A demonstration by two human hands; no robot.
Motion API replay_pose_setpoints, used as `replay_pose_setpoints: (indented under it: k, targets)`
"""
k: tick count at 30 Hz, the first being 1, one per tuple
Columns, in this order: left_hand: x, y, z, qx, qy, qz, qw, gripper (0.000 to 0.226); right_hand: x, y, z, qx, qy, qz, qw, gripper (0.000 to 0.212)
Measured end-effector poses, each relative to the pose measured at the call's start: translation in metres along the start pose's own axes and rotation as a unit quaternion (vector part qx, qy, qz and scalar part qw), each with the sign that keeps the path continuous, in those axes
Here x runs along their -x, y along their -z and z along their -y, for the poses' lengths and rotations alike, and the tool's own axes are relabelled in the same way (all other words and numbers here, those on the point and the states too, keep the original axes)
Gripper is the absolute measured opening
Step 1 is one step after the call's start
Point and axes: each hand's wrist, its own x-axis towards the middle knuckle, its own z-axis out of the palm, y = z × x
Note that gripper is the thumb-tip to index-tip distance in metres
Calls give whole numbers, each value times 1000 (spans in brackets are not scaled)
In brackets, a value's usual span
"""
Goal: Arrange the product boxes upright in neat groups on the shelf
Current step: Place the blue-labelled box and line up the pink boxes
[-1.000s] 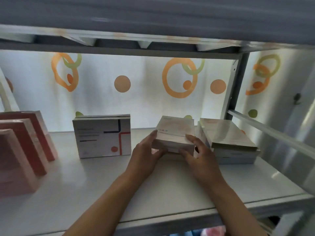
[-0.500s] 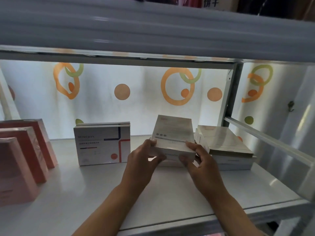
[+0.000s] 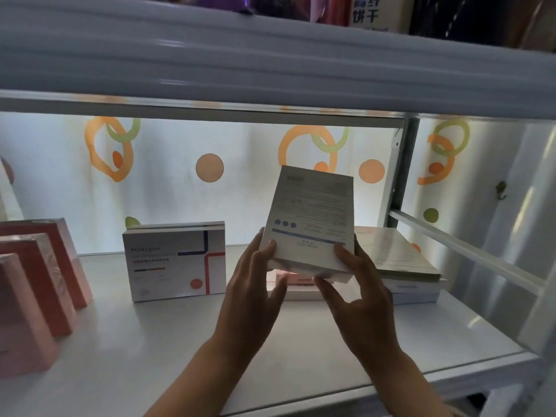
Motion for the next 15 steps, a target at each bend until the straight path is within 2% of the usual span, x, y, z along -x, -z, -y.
replay_pose_setpoints:
  k: [3,7,11,15]
  targets:
    - [-4,5,-2,16,-12,-55,998,43,1,1,6,-9,28,-17,999,50]
    - [-13,11,-9,-11,-24,-102,994,40,-1,6,17,-42,-41,-24,998,61]
    - [-28,0,-25,-9,21,-71,997,49,-19,16,30,-170,-169,-52,969,61]
    - [-56,0,-42,11,61,-35,997,46,-37,31,25,-183,-199,-69,960,49]
